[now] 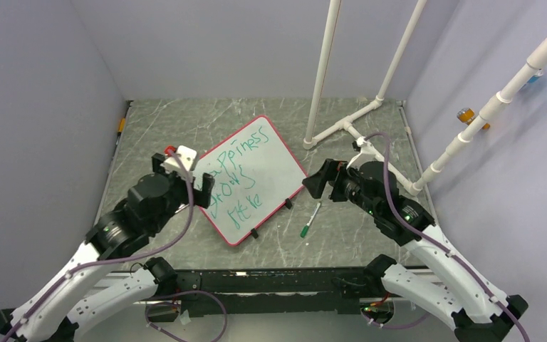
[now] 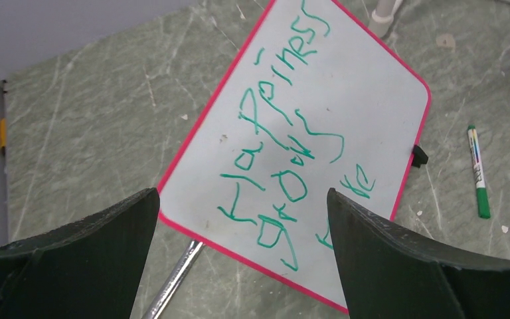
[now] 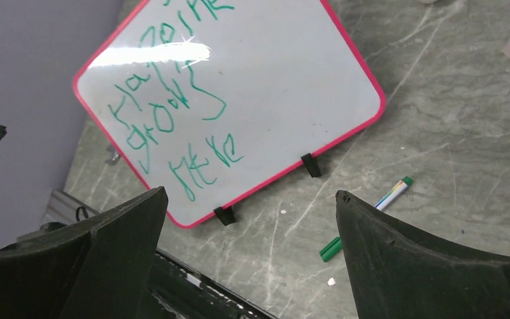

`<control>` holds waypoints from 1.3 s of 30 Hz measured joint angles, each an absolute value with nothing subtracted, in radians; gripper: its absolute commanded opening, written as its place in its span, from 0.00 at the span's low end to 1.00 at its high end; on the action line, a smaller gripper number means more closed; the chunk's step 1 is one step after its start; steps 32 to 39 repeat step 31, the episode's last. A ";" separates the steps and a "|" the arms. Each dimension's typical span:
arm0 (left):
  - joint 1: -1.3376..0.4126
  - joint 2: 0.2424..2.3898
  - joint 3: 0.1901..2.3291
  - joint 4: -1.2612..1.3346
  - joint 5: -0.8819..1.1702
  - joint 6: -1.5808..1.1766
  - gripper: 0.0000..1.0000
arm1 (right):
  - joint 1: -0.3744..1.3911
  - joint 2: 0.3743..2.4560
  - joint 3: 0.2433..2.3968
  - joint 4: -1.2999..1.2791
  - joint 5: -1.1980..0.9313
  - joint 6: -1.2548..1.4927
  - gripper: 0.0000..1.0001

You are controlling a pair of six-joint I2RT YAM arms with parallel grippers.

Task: Write a sentence on the whiteboard
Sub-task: Reset both arms

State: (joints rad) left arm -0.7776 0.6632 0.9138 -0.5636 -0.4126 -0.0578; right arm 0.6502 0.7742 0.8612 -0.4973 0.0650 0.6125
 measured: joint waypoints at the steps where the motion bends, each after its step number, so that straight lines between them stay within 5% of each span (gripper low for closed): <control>1: -0.777 0.644 0.931 -0.587 -0.422 -0.066 0.99 | 0.650 0.760 0.864 -0.500 0.059 0.612 1.00; 9: -0.778 0.464 0.972 -0.729 -0.468 -0.123 1.00 | 0.650 0.618 0.824 -0.491 -0.015 0.612 1.00; 21: -0.778 0.171 0.759 -0.784 -0.439 -0.178 0.99 | 0.650 0.492 0.724 -0.489 -0.115 0.605 1.00; 39: -0.777 0.151 0.742 -0.782 -0.404 -0.177 0.99 | 0.650 0.457 0.694 -0.476 -0.125 0.601 1.00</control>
